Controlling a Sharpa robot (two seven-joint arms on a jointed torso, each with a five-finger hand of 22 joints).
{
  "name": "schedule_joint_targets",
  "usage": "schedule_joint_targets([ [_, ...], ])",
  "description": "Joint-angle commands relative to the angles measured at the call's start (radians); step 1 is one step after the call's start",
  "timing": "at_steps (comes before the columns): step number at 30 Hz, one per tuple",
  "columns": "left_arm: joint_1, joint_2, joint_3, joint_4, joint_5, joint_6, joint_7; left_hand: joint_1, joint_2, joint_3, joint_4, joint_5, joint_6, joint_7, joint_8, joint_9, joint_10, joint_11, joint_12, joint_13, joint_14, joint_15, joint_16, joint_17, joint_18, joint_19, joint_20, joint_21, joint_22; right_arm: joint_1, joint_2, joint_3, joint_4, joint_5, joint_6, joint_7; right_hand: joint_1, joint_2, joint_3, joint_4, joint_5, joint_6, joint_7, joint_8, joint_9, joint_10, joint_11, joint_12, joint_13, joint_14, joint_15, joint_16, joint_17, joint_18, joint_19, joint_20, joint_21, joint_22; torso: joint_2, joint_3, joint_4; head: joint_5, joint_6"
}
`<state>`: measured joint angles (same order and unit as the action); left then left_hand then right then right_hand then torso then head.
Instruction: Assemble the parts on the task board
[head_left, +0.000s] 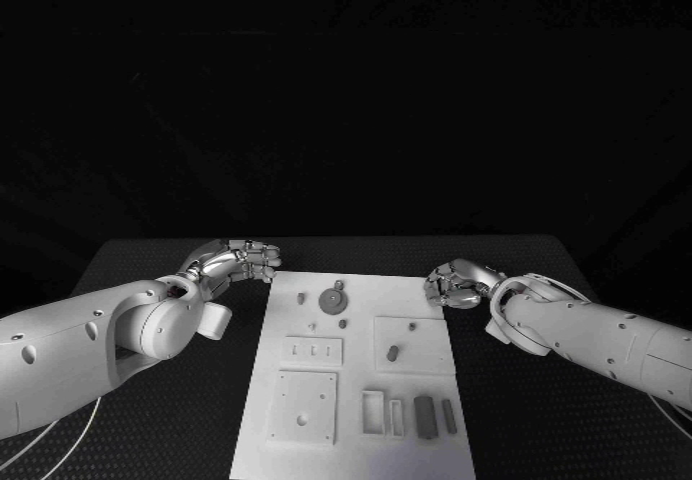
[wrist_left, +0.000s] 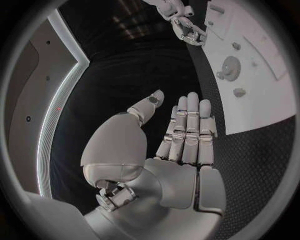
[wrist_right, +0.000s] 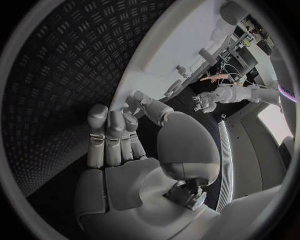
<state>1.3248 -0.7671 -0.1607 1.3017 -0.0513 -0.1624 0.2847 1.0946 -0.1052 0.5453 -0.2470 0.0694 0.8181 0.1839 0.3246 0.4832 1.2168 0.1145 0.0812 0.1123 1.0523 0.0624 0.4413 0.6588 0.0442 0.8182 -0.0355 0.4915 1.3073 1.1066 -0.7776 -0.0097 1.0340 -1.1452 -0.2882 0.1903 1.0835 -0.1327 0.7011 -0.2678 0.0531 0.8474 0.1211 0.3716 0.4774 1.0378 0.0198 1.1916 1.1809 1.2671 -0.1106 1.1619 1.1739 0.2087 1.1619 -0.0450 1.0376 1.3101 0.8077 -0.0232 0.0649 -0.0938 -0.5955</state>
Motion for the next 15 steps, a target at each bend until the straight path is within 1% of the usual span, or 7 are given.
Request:
schedule_joint_targets([
  [1, 0.001, 0.001, 0.001, 0.001, -0.004, 0.016, 0.008, -0.011, 0.003, 0.0, -0.004, -0.006, 0.002, -0.003, -0.002, 0.001, 0.01, 0.0, -0.001, 0.001, 0.002, 0.002, -0.006, 0.001, 0.016, -0.005, 0.001, 0.006, 0.014, -0.003, 0.002, -0.001, 0.0, -0.021, -0.004, -0.012, 0.001, 0.009, 0.02, 0.006, -0.004, 0.188, -0.029, 0.009, 0.006, -0.054, -0.035, 0.008, -0.002, 0.0, -0.01, 0.001, 0.001, 0.053, 0.011, -0.001, 0.001, 0.011, 0.0, 0.0003, 0.0002, -0.001, 0.0],
  [10, 0.001, 0.001, 0.001, 0.002, -0.004, 0.017, 0.006, -0.011, 0.004, 0.0, -0.004, -0.006, 0.002, -0.003, -0.002, 0.001, 0.01, 0.0, -0.001, 0.001, 0.002, 0.002, -0.007, 0.002, 0.016, -0.005, 0.001, 0.006, 0.014, -0.005, 0.002, -0.001, 0.01, -0.035, -0.013, -0.024, -0.004, 0.024, 0.034, 0.003, -0.005, 0.205, -0.036, 0.03, 0.026, -0.045, -0.042, 0.012, -0.001, 0.003, -0.016, 0.003, 0.003, 0.053, 0.015, -0.003, 0.004, 0.011, 0.0, 0.0004, -0.0001, 0.0, 0.0],
  [15, 0.001, 0.001, 0.001, 0.001, -0.004, 0.017, 0.006, -0.011, 0.004, 0.0, -0.005, -0.006, 0.002, -0.003, -0.002, 0.001, 0.01, 0.0, -0.001, 0.002, 0.002, 0.002, -0.007, 0.002, 0.016, -0.005, 0.001, 0.006, 0.014, -0.006, 0.002, -0.001, 0.009, -0.035, -0.016, -0.029, -0.011, 0.027, 0.036, -0.001, -0.005, 0.206, -0.039, 0.04, 0.039, -0.044, -0.044, 0.014, 0.0, 0.004, -0.018, 0.004, 0.003, 0.053, 0.016, -0.003, 0.004, 0.011, 0.0, 0.0001, -0.0001, -0.001, -0.001],
])
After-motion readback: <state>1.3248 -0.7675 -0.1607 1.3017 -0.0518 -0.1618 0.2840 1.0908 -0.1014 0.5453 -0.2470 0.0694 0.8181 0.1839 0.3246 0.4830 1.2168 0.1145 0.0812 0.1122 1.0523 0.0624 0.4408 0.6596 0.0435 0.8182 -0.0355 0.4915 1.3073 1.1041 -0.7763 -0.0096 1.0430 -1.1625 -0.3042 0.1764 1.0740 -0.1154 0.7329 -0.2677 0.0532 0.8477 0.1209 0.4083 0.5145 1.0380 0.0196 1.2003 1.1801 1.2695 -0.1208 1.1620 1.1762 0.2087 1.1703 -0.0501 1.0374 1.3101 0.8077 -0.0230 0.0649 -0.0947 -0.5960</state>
